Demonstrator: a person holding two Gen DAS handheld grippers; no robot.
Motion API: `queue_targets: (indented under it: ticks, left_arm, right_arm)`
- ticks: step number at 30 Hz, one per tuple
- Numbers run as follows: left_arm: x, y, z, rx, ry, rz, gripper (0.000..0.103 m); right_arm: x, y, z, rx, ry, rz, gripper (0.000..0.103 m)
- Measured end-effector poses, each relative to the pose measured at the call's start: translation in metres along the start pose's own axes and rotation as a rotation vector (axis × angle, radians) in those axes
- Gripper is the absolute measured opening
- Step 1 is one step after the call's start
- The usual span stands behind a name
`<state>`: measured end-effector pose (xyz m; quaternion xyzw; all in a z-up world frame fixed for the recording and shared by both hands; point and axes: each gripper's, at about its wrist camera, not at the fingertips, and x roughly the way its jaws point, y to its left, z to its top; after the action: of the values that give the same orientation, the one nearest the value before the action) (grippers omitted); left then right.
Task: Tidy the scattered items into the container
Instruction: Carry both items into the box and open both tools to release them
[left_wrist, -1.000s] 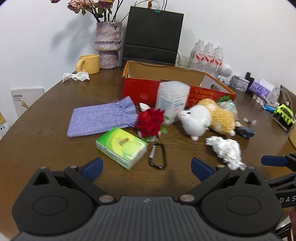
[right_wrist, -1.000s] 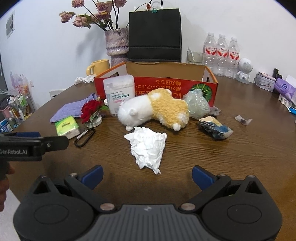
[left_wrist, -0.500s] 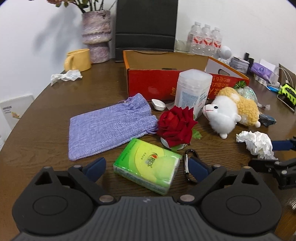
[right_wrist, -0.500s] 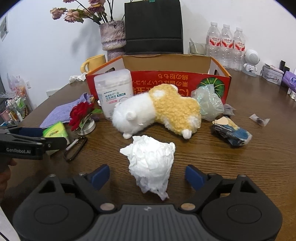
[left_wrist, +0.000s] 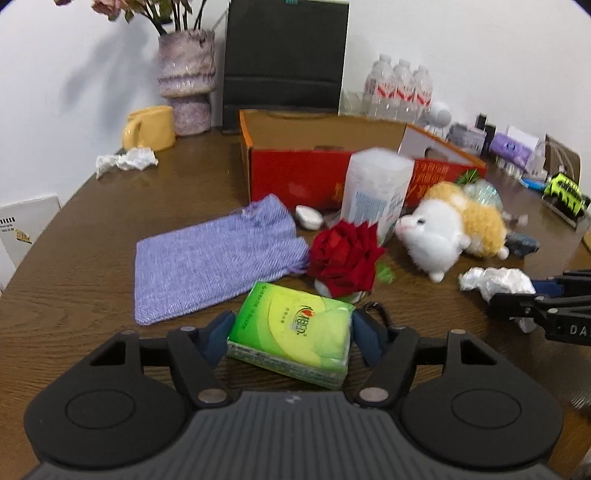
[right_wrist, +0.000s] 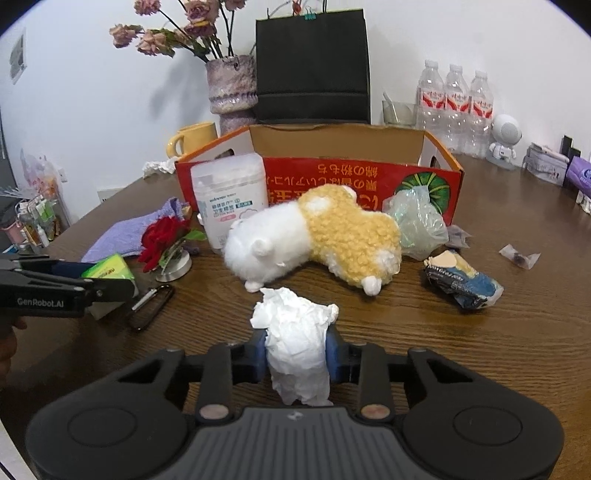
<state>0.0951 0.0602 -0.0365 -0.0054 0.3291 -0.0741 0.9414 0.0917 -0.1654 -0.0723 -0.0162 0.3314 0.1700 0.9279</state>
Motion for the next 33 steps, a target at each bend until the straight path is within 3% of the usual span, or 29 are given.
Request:
queue_targets:
  ticks: [6,11,15,20,24,29,33]
  left_arm:
    - [-0.027,-0.006,0.02,-0.015,-0.091,-0.036,0.069]
    - [-0.036,-0.013,0.074,-0.017,-0.168,-0.081,0.07]
    - [-0.015,-0.019,0.127,-0.014,-0.189,-0.081,0.07]
    - [0.048,-0.022,0.186,-0.069,-0.097,-0.075,0.07]
    - [0.118,-0.029,0.217,-0.083,0.009,-0.002,0.07]
    - [0.19,-0.03,0.223,-0.108,0.138,0.063,0.07]
    - [0.217,-0.027,0.215,-0.109,0.194,0.091,0.07]
  right_arm:
    - [-0.023,-0.011,0.018,0.009,-0.092,0.035,0.029]
    - [-0.032,-0.032,0.061,0.009,-0.161,0.052,0.029]
    - [-0.021,-0.048,0.104,-0.009,-0.186,0.035,0.029]
    - [0.024,-0.075,0.16,0.0,-0.131,0.003,0.029]
    - [0.085,-0.096,0.195,0.021,-0.036,-0.033,0.029]
    - [0.163,-0.106,0.209,0.045,0.098,-0.064,0.029]
    - [0.199,-0.107,0.206,0.047,0.169,-0.084,0.029]
